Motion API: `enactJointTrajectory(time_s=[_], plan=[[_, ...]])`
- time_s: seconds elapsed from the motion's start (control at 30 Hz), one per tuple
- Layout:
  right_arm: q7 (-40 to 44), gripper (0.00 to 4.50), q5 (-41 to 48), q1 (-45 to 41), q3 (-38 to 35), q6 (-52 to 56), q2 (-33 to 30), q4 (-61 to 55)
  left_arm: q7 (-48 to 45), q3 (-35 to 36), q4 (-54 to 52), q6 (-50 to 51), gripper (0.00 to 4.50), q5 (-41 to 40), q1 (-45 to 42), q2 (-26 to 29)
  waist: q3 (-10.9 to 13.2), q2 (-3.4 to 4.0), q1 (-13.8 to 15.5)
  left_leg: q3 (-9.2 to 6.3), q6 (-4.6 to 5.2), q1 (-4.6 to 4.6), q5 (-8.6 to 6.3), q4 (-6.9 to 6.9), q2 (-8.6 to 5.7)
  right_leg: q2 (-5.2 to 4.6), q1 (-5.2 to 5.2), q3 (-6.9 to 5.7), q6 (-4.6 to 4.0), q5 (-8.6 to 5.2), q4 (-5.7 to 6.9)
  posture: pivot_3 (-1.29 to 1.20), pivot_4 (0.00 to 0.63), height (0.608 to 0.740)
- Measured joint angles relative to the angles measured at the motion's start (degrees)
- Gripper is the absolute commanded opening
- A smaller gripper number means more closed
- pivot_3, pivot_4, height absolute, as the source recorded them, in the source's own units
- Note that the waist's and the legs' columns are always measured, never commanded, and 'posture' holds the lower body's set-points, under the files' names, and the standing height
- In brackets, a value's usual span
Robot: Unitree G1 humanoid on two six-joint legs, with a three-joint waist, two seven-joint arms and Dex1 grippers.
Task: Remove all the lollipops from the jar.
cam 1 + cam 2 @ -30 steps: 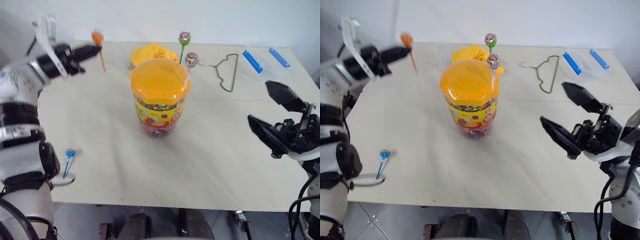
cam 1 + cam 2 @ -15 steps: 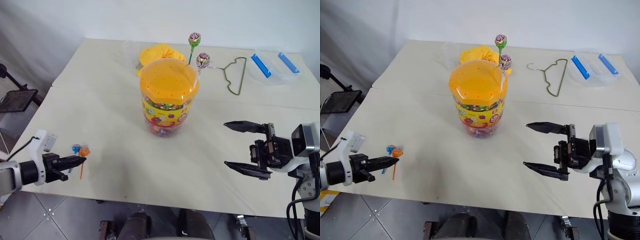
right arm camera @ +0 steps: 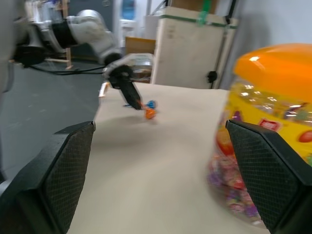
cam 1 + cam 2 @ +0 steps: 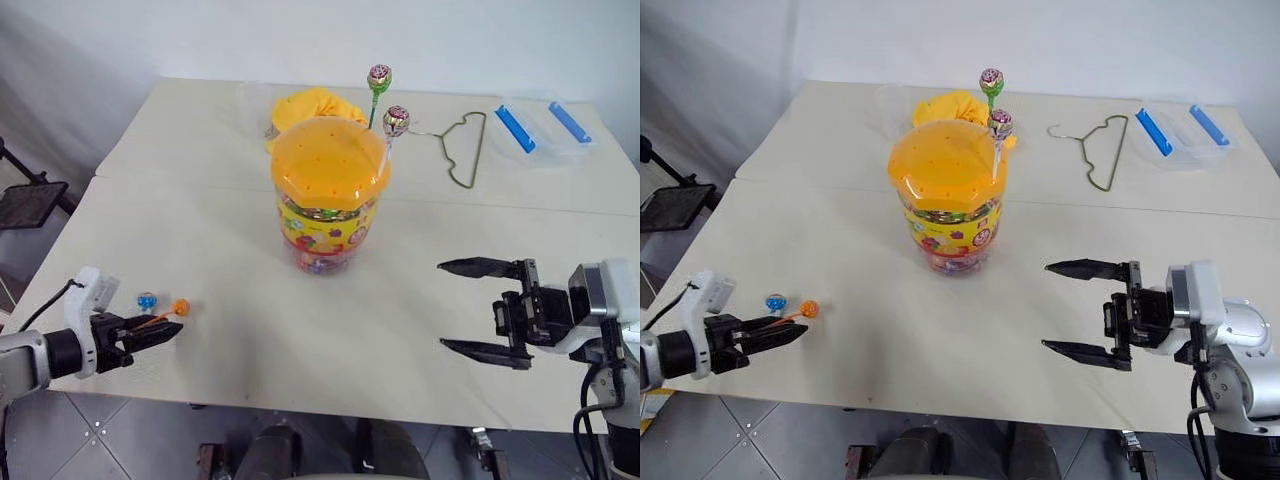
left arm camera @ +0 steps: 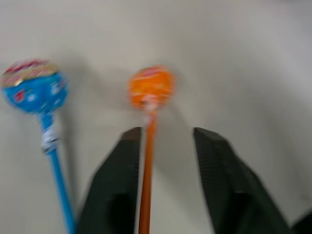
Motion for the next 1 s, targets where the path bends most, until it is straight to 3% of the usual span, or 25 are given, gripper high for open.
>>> enactJointTrajectory(time_s=[0.2, 0.3, 0.43, 0.5, 0.7, 0.8, 1.0], plan=[[-16.01, 4.50, 7.95, -3.76, -4.34, 7.88, 0.73, -3.06, -10.88, 5.40, 6.40, -12.03, 3.05, -0.13, 1.17, 6.66, 0.05, 0.10, -0.10, 0.03, -0.03, 0.02, 0.00, -0.01, 0.02, -0.02, -0.02, -0.03, -0.06, -0.03, -0.04, 0.00, 0.150, 0.740], [-26.92, 4.50, 9.27, -10.41, -2.11, 13.74, 1.05, -3.50, -13.71, 7.39, 7.63, -22.35, 3.05, -4.32, -10.09, 1.07, 0.13, 0.22, 0.13, 0.00, -0.03, -0.04, 0.02, 0.11, 0.01, -0.08, -0.08, -0.08, -0.06, -0.03, -0.09, 0.00, 0.150, 0.740], [-36.02, 4.50, 4.65, -20.68, 5.16, 18.43, 3.43, -2.47, -16.13, 5.28, 8.33, -34.59, 3.82, -6.37, -17.08, -5.87, 0.07, 0.33, -0.23, 0.14, -0.06, 0.00, 0.03, -0.01, -0.02, 0.11, -0.17, -0.25, -0.06, -0.03, 0.23, 0.00, 0.150, 0.740], [-37.64, 4.50, 2.08, -25.19, 8.88, 19.10, 5.90, -0.61, -16.34, 1.22, 8.47, -35.92, 4.44, -7.53, -18.13, -9.04, 0.07, 0.32, -0.74, 0.20, -0.05, -0.07, 0.03, -0.01, -0.03, 0.21, -0.25, -0.53, -0.07, -0.04, 0.29, 0.00, 0.150, 0.740], [-37.48, 4.50, -3.44, -32.19, 13.98, 19.65, 8.00, 5.01, -16.44, -3.58, 8.10, -35.90, 4.48, -10.83, -18.18, -10.03, 0.09, 0.29, -1.52, 0.28, 0.14, -0.06, 0.05, 0.05, -0.20, 0.11, -0.25, -0.55, -0.02, -0.01, 0.34, 0.00, 0.150, 0.740], [-37.04, 3.87, -5.20, -34.41, 14.73, 19.47, 9.67, 6.94, -16.42, -4.31, 8.10, -36.69, 4.50, -11.54, -18.14, -10.54, 0.09, 0.29, -1.51, 0.26, 0.13, -0.06, 0.05, 0.05, -0.14, 0.15, -0.25, -0.57, -0.02, -0.01, 0.34, 0.00, 0.150, 0.740], [-35.40, 1.92, -6.62, -35.96, 14.93, 19.06, 11.83, 8.36, -15.92, -4.52, 8.09, -37.20, 4.50, -13.62, -18.13, -10.61, 0.08, 0.29, -1.42, 0.23, 0.13, -0.05, 0.05, 0.06, -0.16, 0.15, -0.24, -0.57, -0.02, -0.01, 0.36, 0.00, 0.150, 0.740]])
